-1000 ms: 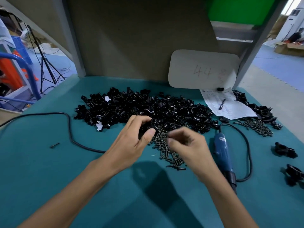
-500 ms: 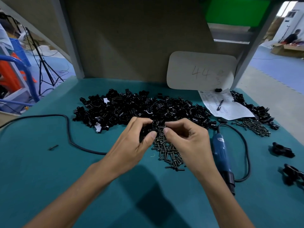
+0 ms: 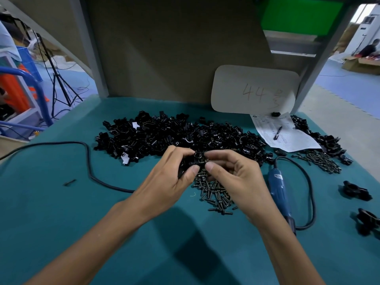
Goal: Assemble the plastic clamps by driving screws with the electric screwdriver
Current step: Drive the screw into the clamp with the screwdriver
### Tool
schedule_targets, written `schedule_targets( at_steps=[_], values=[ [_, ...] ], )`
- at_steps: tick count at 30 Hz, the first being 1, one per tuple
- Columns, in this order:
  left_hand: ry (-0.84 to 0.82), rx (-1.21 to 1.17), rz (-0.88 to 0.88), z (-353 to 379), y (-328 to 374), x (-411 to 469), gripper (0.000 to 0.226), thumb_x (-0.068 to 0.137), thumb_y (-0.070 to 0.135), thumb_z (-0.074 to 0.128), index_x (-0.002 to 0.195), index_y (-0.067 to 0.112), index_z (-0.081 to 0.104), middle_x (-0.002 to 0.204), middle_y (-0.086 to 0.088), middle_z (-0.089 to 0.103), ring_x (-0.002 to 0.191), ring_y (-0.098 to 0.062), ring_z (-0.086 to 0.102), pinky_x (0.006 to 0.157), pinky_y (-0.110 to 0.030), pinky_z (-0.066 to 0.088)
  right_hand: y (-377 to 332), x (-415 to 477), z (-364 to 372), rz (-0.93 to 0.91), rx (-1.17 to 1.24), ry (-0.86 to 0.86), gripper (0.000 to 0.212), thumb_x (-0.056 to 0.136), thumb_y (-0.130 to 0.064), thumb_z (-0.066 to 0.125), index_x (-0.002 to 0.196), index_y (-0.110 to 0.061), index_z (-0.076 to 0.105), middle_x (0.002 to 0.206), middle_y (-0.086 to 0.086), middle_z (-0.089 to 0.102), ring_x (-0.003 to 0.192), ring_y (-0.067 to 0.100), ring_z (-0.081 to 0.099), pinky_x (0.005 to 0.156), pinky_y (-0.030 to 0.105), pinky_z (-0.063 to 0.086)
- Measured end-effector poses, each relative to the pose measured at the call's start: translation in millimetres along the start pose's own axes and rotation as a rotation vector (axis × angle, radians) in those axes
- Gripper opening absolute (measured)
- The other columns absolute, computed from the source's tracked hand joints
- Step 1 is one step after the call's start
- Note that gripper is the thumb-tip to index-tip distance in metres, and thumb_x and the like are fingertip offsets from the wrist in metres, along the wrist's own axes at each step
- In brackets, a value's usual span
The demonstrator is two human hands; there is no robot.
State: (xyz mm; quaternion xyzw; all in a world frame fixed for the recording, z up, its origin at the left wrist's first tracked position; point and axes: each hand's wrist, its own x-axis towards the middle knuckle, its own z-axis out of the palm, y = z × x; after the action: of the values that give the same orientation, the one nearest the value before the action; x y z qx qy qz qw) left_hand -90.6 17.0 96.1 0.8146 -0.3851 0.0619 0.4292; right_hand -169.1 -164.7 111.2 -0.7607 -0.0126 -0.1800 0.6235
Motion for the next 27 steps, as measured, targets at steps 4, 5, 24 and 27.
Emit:
schedule_targets(
  at_steps=[4, 5, 24, 27],
  values=[
    [-0.011, 0.033, 0.012, 0.8, 0.7, 0.0, 0.039, 0.097, 0.067, 0.033, 0.128, 0.044, 0.036, 0.119, 0.034, 0.036, 0.107, 0.009, 0.047, 0.081, -0.002, 0.036, 2.5, 5.1, -4.6, 0.022, -0.098, -0.059, 0.004, 0.097, -0.025, 0.069, 0.099, -0.027, 0.073, 0.088, -0.005, 0.074, 0.079, 0.012, 0.068, 0.073, 0.034, 0.058],
    [-0.016, 0.044, 0.015, 1.1, 0.8, 0.0, 0.04, 0.097, 0.068, 0.032, 0.129, 0.045, 0.035, 0.121, 0.032, 0.036, 0.106, 0.007, 0.048, 0.081, -0.004, 0.038, 3.5, 5.6, -4.5, 0.012, -0.167, -0.072, 0.008, 0.099, -0.033, 0.066, 0.096, -0.029, 0.071, 0.083, -0.006, 0.071, 0.075, 0.014, 0.065, 0.071, 0.04, 0.057],
    [-0.027, 0.107, 0.04, -4.2, -5.6, -5.7, 0.04, 0.1, 0.066, 0.031, 0.132, 0.042, 0.035, 0.112, 0.024, 0.036, 0.087, -0.006, 0.051, 0.069, -0.017, 0.043, 55.3, -23.7, -103.1, 0.41, -1.069, 0.212, 0.06, 0.092, -0.067, 0.051, 0.132, -0.023, 0.054, 0.125, 0.01, 0.06, 0.112, 0.034, 0.059, 0.092, 0.044, 0.049],
    [-0.047, 0.108, 0.032, -2.2, -5.1, -3.5, 0.039, 0.101, 0.064, 0.031, 0.132, 0.042, 0.035, 0.112, 0.025, 0.036, 0.087, -0.006, 0.051, 0.068, -0.014, 0.038, 82.1, -44.0, -128.8, 0.75, -1.084, 0.185, 0.082, 0.089, -0.064, 0.062, 0.15, -0.015, 0.035, 0.133, 0.021, 0.059, 0.12, 0.042, 0.056, 0.093, 0.048, 0.046]
  ],
)
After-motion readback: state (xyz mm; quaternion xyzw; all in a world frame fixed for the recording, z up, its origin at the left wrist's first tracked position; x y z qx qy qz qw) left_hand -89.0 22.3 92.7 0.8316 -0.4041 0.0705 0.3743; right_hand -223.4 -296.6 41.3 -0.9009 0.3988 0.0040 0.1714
